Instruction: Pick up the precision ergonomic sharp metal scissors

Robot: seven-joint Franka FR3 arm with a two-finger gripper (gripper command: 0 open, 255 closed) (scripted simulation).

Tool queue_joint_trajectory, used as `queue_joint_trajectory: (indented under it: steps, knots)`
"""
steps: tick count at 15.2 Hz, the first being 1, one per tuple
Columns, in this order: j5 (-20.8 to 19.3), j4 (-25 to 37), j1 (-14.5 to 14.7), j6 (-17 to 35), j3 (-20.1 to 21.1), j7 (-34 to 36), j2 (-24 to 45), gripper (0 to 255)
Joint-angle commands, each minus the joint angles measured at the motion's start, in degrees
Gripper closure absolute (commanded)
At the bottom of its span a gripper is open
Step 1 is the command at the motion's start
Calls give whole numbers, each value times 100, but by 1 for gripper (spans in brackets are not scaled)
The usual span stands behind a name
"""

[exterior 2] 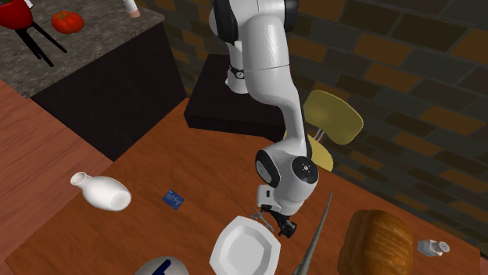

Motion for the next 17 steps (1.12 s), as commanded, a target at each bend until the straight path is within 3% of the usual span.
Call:
queue_joint_trajectory:
  steps: [1, 6, 7, 17]
  knots:
    - [-28, 77, 21, 80, -43, 37, 150, 0]
    - [-65, 212, 62, 197, -101, 93, 398, 0]
    - [-65, 211, 60, 198, -101, 92, 398, 255]
    - [-56, 172, 50, 166, -85, 79, 327, 255]
